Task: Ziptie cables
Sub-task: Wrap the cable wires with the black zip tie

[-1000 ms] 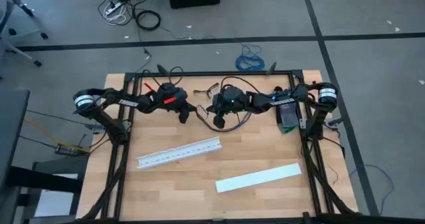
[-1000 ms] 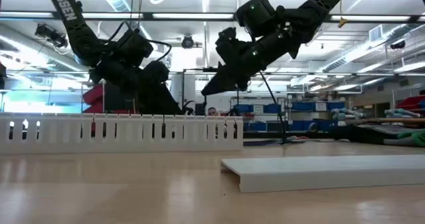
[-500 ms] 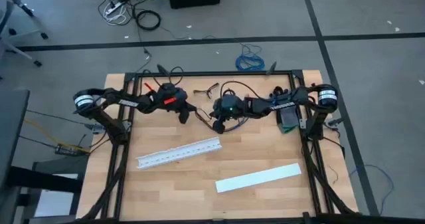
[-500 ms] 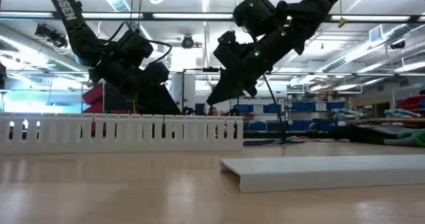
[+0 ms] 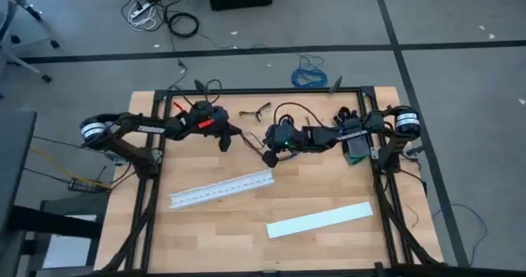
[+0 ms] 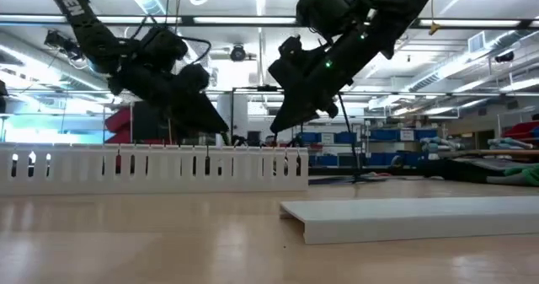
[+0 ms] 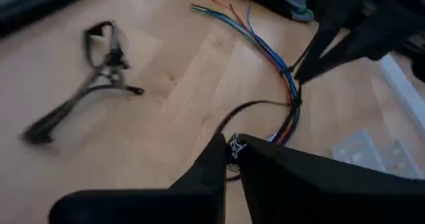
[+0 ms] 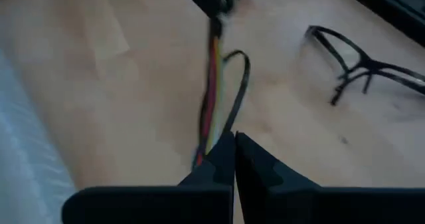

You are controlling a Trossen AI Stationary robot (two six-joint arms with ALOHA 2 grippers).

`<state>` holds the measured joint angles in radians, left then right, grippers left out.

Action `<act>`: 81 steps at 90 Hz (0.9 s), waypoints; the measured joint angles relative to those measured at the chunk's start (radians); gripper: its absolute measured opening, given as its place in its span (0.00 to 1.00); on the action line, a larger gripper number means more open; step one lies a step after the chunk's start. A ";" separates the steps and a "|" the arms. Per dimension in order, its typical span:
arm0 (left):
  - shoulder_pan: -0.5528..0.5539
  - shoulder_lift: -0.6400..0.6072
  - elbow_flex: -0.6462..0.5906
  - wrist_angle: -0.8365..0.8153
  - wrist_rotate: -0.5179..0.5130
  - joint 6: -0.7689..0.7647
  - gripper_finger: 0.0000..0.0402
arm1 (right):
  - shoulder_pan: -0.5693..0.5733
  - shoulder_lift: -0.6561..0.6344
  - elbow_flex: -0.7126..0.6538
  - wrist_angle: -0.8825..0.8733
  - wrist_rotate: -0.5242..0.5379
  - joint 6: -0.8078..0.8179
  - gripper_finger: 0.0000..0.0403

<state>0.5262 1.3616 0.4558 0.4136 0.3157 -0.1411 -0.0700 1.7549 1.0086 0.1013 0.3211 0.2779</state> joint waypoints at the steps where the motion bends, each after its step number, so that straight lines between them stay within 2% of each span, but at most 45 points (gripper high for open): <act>1: 0.000 -0.009 -0.003 -0.005 -0.006 0.004 0.02 | 0.000 0.000 0.000 0.003 0.000 0.000 0.00; 12: -0.005 -0.097 -0.039 -0.043 -0.018 0.010 0.02 | 0.001 -0.009 0.000 0.077 -0.007 -0.008 0.00; 22: -0.036 -0.114 -0.090 -0.016 -0.054 0.009 0.02 | 0.002 -0.003 0.001 0.216 -0.097 -0.008 0.00; 28: -0.058 -0.114 -0.130 0.033 -0.066 0.006 0.02 | 0.012 0.009 0.001 0.276 -0.113 0.003 0.00; 38: -0.102 -0.114 -0.190 0.121 -0.121 0.000 0.02 | 0.025 0.011 0.001 0.290 -0.107 0.007 0.00; 50: -0.130 -0.124 -0.238 0.240 -0.133 -0.034 0.02 | 0.031 0.011 0.001 0.290 -0.097 0.012 0.00; 60: -0.153 -0.122 -0.257 0.242 -0.139 -0.046 0.02 | 0.032 0.011 0.001 0.268 -0.096 0.018 0.00; 68: -0.157 -0.122 -0.260 0.250 -0.165 -0.039 0.09 | 0.032 0.011 0.001 0.256 -0.097 0.017 0.00; 81: -0.157 -0.122 -0.260 0.267 -0.165 0.050 0.30 | 0.032 0.011 0.001 0.233 -0.105 0.017 0.00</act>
<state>0.3691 1.2396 0.1959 0.6807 0.1505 -0.0907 -0.0380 1.7657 1.0092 0.3344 0.2161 0.2951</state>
